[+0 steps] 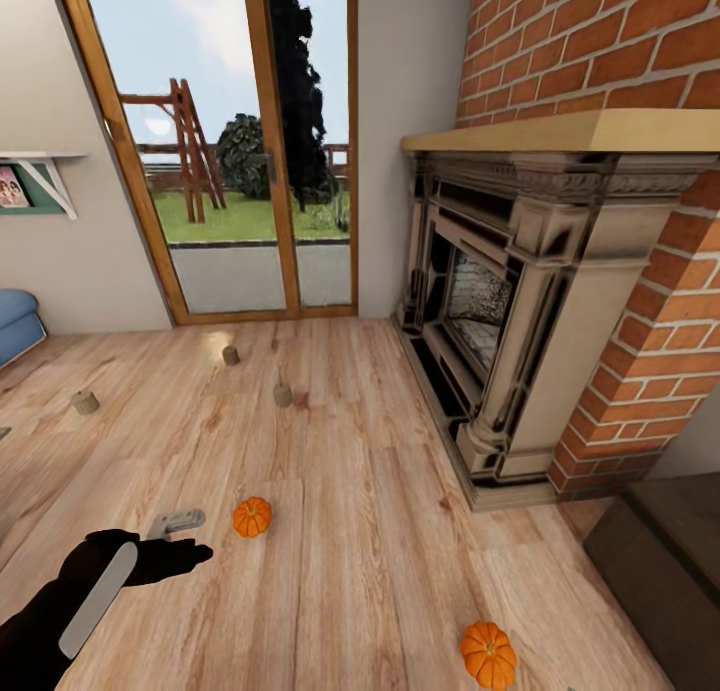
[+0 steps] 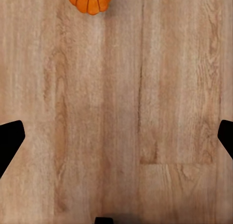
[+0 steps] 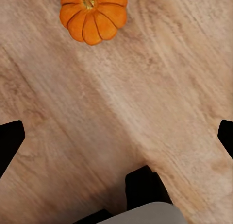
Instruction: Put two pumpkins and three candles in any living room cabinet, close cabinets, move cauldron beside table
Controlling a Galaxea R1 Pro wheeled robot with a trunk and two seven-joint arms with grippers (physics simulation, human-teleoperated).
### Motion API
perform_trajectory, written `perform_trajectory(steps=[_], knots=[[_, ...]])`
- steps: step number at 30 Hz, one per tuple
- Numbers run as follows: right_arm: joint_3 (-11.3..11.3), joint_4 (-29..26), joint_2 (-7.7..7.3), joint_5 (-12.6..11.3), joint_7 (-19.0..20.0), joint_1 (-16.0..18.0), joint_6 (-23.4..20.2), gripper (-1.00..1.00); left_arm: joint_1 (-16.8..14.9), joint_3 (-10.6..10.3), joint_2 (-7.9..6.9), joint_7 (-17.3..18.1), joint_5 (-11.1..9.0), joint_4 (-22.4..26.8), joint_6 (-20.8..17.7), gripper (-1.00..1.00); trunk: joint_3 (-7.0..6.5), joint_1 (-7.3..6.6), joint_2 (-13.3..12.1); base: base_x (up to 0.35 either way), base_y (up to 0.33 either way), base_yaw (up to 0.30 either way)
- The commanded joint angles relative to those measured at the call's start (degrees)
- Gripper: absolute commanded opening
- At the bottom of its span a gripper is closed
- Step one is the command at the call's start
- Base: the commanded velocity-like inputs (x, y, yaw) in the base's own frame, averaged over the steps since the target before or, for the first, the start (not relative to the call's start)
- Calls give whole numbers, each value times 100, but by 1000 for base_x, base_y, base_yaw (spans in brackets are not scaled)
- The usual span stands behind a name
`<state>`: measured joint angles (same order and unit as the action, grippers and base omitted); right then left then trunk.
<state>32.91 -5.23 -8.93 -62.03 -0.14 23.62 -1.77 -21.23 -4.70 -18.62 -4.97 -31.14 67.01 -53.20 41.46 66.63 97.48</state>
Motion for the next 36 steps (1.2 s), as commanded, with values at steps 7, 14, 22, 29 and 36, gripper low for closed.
perform_trajectory(steps=[7, 14, 22, 29, 36], knots=[[28, -12, -12, -58, 84, 2, -8, 100, -4, 1, -25, -32, -191, 5, -22, 100, 131, 154, 285, 0, 0, 0], [14, -5, -6, -94, 468, 2, -7, 100, -4, -13, -66, -32, -518, 12, -169, 100, 257, 308, 565, 0, 0, 0], [25, -5, -4, -99, 531, 0, 109, 100, -4, -14, -59, -33, -546, 14, -181, 100, 401, 483, 886, 0, 0, 0], [31, -5, 3, -99, 533, 0, 160, 100, -4, -19, -25, -39, -556, 10, -182, 100, 526, 637, 1167, 0, 0, 0], [35, -5, 5, -99, 533, 0, 432, 100, -4, -22, -12, -39, -563, 1, -182, 100, 652, 791, 1448, 0, 0, 0]])
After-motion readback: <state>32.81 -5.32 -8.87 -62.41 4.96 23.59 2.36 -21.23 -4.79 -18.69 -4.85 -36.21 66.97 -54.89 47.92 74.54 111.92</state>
